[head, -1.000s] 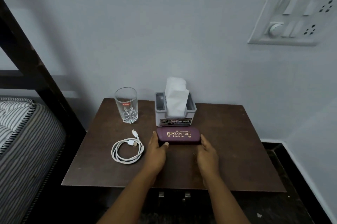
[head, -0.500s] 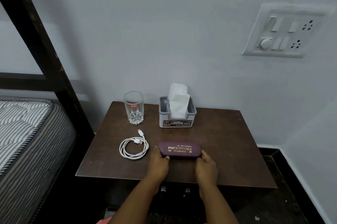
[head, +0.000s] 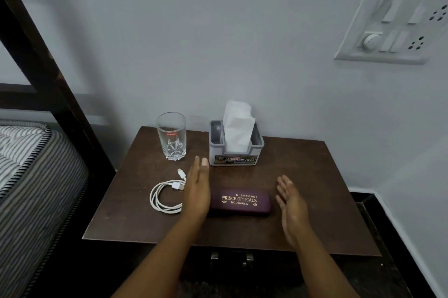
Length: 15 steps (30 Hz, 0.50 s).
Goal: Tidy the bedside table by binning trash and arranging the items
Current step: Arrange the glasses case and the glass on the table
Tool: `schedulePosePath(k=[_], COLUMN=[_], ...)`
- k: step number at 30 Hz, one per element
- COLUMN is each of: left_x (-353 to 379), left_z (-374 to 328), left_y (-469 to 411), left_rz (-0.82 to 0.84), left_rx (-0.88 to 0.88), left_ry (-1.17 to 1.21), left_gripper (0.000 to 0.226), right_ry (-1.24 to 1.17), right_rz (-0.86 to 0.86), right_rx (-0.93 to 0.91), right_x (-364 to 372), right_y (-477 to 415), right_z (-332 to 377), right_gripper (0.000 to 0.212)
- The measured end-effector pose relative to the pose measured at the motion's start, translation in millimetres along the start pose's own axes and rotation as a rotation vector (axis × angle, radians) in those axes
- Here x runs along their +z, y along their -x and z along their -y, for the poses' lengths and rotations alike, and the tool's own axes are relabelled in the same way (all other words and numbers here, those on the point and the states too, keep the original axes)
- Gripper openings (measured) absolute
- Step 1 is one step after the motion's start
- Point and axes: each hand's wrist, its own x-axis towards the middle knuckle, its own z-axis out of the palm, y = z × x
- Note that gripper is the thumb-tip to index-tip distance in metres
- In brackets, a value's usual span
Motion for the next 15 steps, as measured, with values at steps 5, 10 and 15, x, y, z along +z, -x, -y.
schedulePosePath(k=[5,10,15], left_x=[16,26,34], left_z=[1,10,12], left_y=[-30,-52,-56], left_rz=[0.023,-0.004,0.019], left_rx=[-0.142,-0.156,-0.146], left_ry=[0.142,0.163,0.151], left_gripper=[0.076,0.094,0.115], right_ry=[0.171,0.289,0.318], right_rz=[0.156,0.234,0.27], right_rx=[-0.03,-0.031,-0.036], right_x=[4,22,33], right_y=[-20,-35,-39], right_z=[9,21,19], right_gripper=[0.05,0.054,0.054])
